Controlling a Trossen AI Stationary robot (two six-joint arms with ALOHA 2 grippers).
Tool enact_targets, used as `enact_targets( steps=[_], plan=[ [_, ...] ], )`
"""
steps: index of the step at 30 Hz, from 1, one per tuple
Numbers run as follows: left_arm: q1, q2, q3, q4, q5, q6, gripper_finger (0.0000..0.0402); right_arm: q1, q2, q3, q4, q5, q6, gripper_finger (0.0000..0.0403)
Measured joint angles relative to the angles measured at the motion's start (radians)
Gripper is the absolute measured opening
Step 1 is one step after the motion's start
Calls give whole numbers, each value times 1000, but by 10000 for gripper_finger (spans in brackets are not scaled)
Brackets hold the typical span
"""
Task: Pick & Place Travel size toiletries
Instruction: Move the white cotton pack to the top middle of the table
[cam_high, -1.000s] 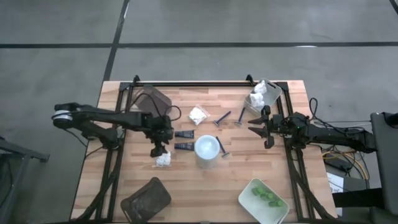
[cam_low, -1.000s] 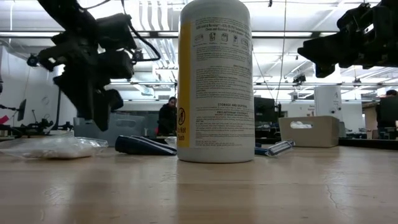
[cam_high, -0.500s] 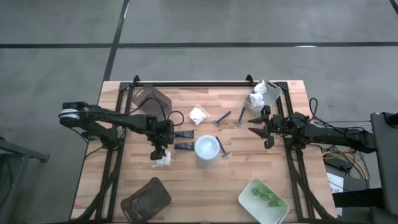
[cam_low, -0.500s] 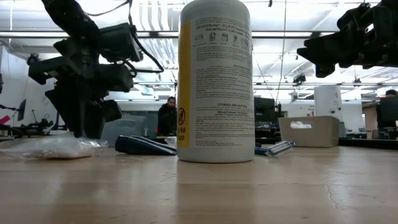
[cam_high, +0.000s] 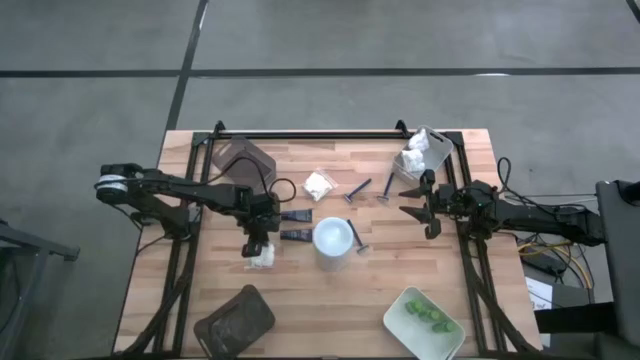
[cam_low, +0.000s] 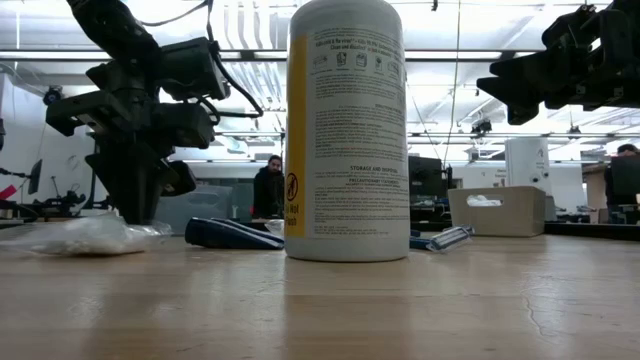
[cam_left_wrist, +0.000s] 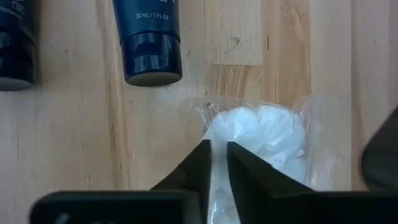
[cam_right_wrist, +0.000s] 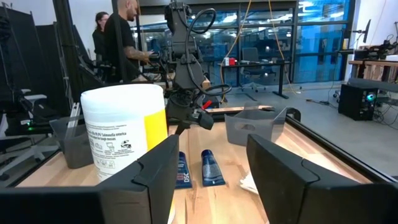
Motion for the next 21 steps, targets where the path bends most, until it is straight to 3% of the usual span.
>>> enact_targets(
  steps=[6,21],
  plan=[
    [0,0,11,-1,0,-1,8,0,0,0,0,0,0,192],
    [0,0,149,-4,0,20,4,0,0,0,0,0,0,153]
  ],
)
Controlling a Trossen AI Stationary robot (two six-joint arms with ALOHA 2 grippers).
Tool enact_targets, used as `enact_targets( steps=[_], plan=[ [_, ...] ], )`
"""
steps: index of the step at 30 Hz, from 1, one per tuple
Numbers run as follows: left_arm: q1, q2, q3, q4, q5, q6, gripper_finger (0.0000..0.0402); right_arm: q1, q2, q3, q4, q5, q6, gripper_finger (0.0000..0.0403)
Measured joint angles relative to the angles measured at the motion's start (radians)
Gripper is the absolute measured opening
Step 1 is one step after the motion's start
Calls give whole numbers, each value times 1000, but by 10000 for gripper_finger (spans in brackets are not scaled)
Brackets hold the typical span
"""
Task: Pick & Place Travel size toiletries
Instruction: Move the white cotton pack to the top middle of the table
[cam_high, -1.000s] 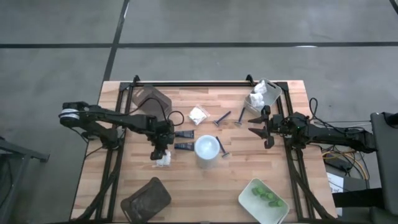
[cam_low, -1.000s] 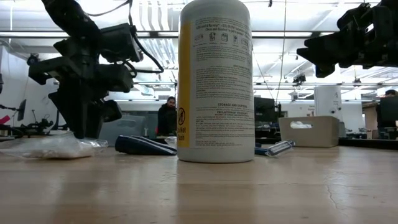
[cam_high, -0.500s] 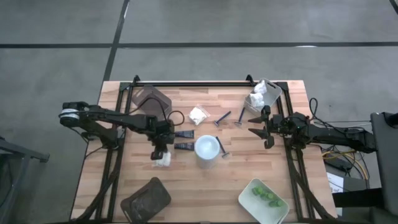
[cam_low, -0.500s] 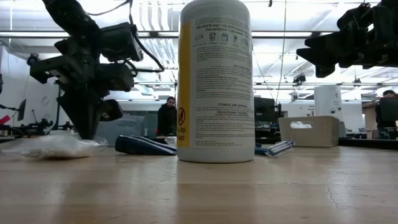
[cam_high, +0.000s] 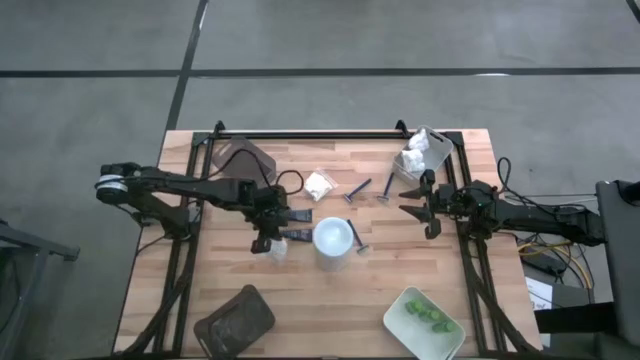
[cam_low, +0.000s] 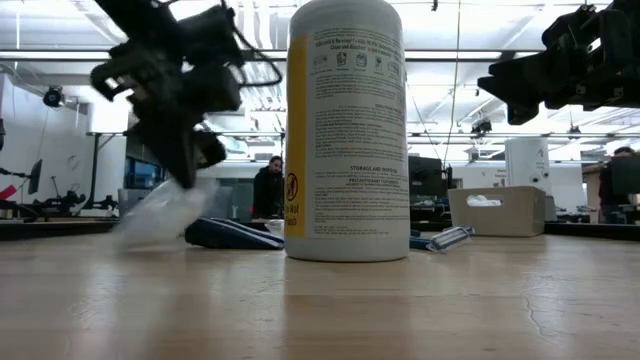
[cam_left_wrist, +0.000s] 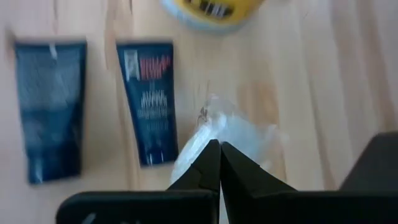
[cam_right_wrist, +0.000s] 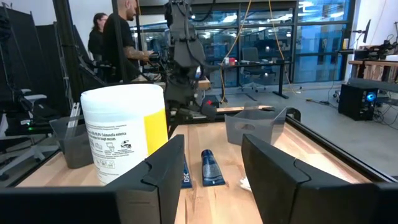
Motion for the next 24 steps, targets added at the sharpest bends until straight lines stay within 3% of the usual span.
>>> enact_targets(
  steps=[3,11,19,24],
  plan=[
    [0,0,46,-45,-21,41,3,0,0,0,0,0,0,143],
    [12,0,147,-225,-245,164,3,0,0,0,0,0,0,119],
    [53,0,200,-258,-409,278,5,0,0,0,0,0,0,97],
    [103,0,223,-255,-458,327,4,0,0,0,0,0,0,81]
  ],
)
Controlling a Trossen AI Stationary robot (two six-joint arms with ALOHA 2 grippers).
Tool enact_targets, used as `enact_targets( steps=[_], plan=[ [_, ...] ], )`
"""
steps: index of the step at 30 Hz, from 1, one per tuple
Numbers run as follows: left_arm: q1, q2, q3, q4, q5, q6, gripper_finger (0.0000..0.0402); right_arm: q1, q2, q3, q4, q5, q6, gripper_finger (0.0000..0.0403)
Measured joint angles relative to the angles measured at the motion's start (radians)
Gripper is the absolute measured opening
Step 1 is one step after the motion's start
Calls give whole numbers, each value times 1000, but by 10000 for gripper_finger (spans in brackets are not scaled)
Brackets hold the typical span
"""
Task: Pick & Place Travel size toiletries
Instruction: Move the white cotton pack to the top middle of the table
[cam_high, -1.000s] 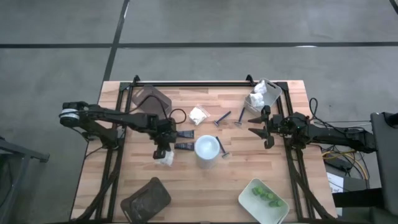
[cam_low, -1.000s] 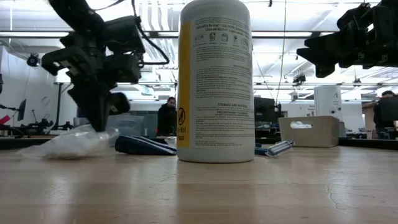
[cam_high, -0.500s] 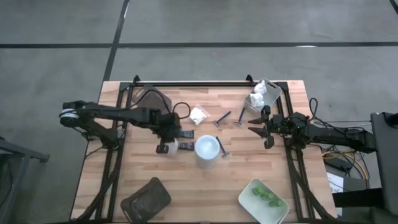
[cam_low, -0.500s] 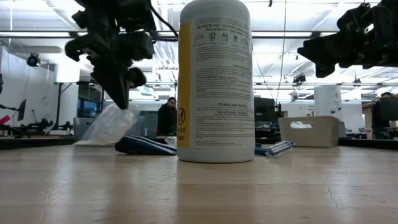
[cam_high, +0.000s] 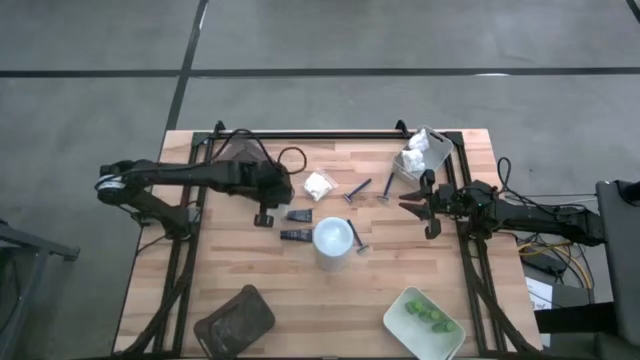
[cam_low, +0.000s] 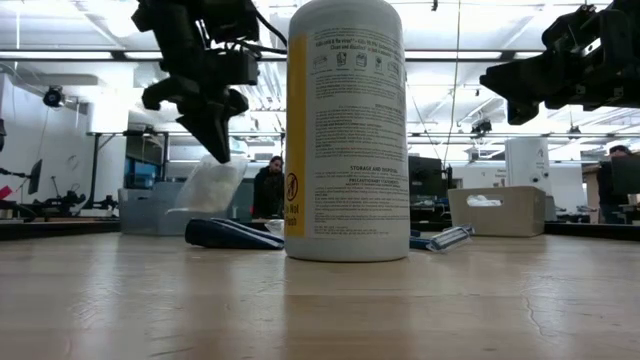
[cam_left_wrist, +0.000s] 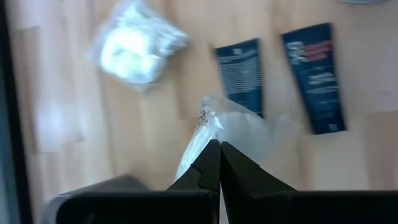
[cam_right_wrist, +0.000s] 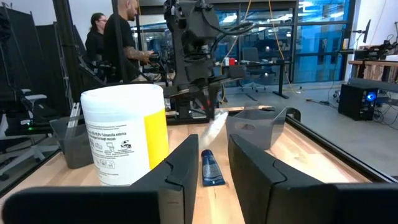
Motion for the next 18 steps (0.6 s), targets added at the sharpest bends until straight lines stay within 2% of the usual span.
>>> enact_targets(
  steps=[7,18],
  plan=[
    [79,0,26,85,-44,60,5,0,0,0,0,0,0,61],
    [157,21,30,386,-45,91,5,0,1,0,0,0,0,51]
  ],
)
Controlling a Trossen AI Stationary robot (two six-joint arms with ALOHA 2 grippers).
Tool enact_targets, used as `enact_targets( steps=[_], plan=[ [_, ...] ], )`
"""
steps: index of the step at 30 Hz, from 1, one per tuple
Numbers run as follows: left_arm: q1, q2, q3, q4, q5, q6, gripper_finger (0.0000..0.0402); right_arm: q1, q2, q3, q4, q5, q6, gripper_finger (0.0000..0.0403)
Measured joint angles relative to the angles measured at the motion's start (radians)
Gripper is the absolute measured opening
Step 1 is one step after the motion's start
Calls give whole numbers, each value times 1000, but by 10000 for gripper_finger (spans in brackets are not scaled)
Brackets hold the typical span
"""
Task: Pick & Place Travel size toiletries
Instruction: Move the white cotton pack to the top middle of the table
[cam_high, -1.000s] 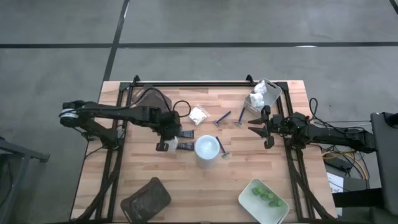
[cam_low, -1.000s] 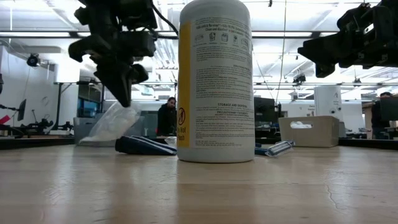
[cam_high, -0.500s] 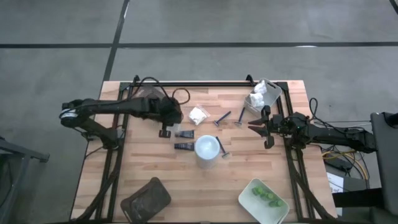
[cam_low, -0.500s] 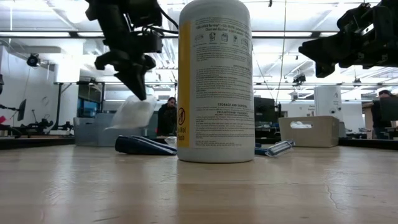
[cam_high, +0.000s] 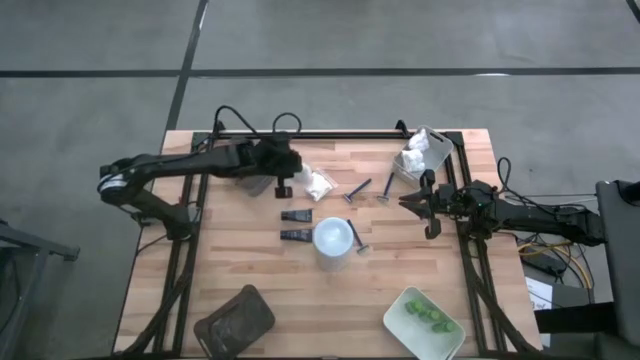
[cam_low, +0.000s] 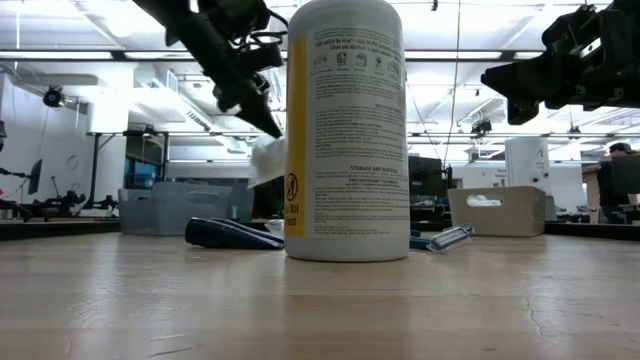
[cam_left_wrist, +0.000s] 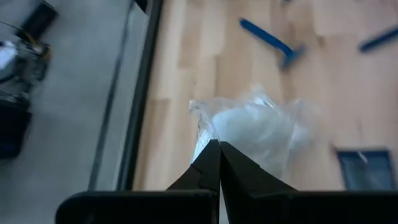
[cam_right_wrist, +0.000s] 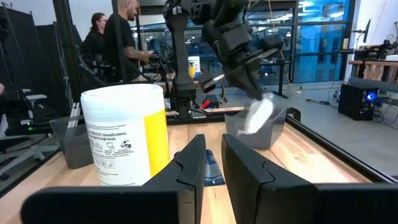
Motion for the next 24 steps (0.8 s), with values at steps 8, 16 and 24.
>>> enact_targets(
  steps=[8,16,24],
  plan=[
    [22,85,0,242,1,-3,5,0,0,0,0,0,0,75],
    [23,192,0,421,1,-6,5,0,0,0,0,0,0,98],
    [25,340,91,498,2,-23,8,0,0,0,-1,0,0,116]
  ],
)
